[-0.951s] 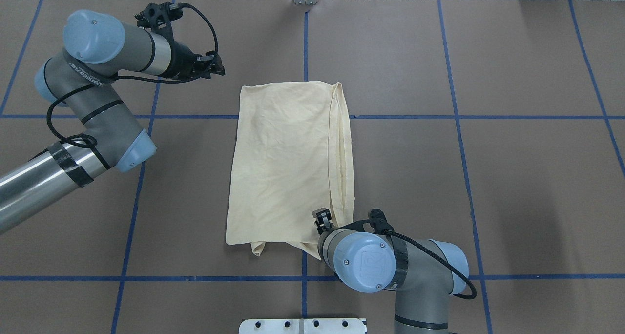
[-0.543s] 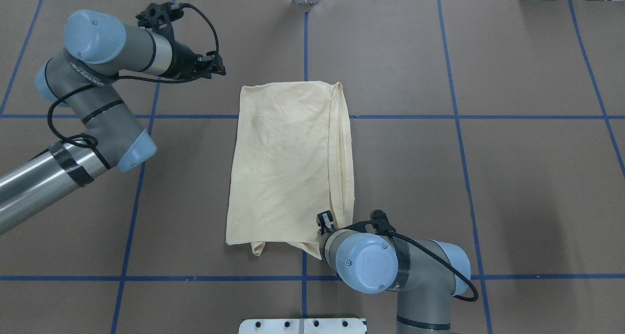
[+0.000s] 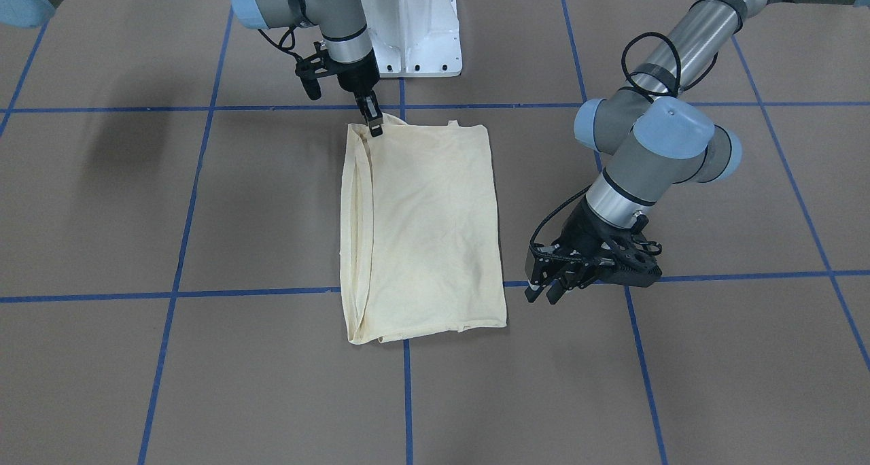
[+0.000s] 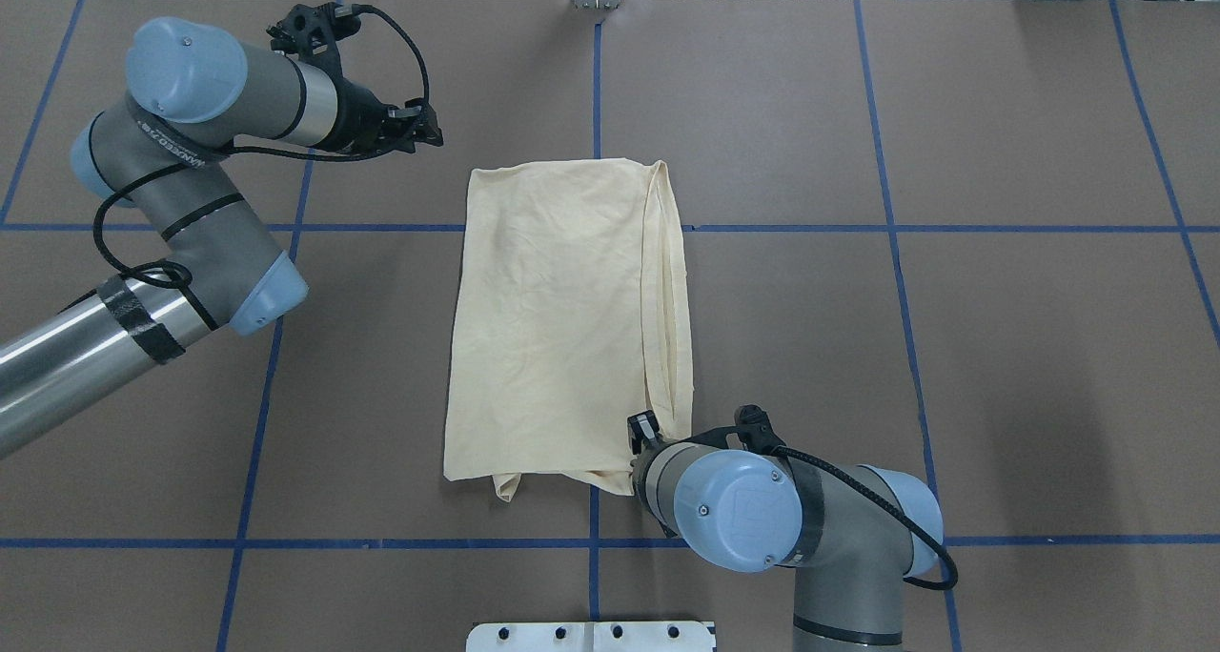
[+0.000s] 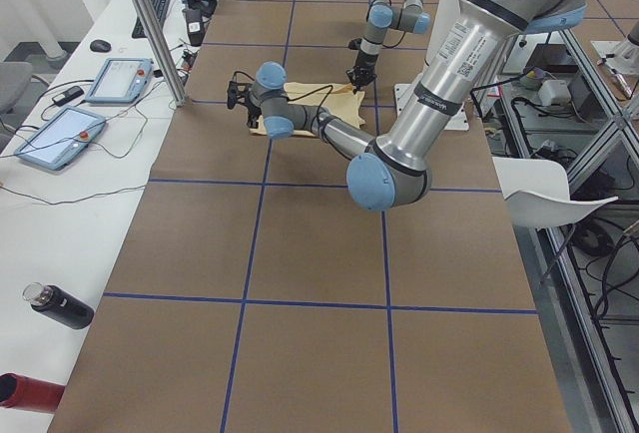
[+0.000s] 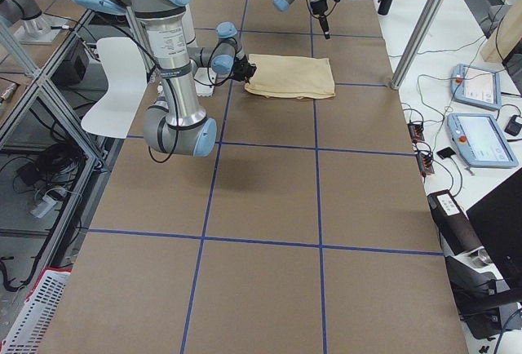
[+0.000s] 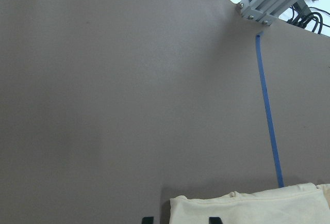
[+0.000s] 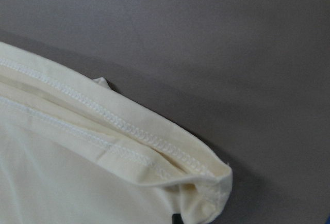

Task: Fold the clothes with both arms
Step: 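Grasp the near corner of the shirt with the right gripper while the left waits, then lower the left gripper to the other near corner and grasp it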

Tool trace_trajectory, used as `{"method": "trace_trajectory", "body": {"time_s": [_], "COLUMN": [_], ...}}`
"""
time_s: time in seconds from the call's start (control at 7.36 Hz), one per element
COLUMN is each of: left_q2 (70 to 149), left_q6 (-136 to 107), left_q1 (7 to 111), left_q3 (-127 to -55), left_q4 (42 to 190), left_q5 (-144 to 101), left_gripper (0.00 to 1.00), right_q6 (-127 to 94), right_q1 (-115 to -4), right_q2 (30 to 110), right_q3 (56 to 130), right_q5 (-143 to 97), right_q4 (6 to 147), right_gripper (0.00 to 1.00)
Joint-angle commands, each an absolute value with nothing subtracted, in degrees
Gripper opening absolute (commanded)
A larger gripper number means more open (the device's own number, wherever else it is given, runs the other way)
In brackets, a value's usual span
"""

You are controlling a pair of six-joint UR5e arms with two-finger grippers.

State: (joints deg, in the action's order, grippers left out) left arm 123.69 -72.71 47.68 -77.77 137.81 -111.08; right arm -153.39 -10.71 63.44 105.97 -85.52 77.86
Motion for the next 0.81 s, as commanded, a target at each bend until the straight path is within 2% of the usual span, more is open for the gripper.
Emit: {"method": "trace_trajectory", "body": {"time_s": [0.0, 0.27, 0.54, 0.68], "left_q2": [120.2, 110.4, 107.6, 106.4], "left_q6": [-80.0, -91.7, -101.0, -109.0], "left_q1": [46.5, 40.2, 33.3, 28.4], "left_q3": [-83.5, -97.5, -101.9, -103.8], "left_q4": [138.0, 138.0, 138.0, 138.1], "left_q5": [-111.4, -110.7, -110.5, -107.1], "left_gripper": [0.47, 0.47, 0.45, 0.95], "right_q6": [-153.0, -152.7, -152.6, -152.6], "right_q1": [-10.8, -10.6, -10.4, -10.4], "right_q2": [65.6, 65.7, 65.7, 65.7], "right_q3": [108.8, 110.7, 110.7, 110.7], "right_q5": [-85.7, -85.7, -85.7, -85.7], "right_q4": [80.0, 82.5, 82.5, 82.5], "right_gripper": [0.00, 0.00, 0.00, 0.00]}}
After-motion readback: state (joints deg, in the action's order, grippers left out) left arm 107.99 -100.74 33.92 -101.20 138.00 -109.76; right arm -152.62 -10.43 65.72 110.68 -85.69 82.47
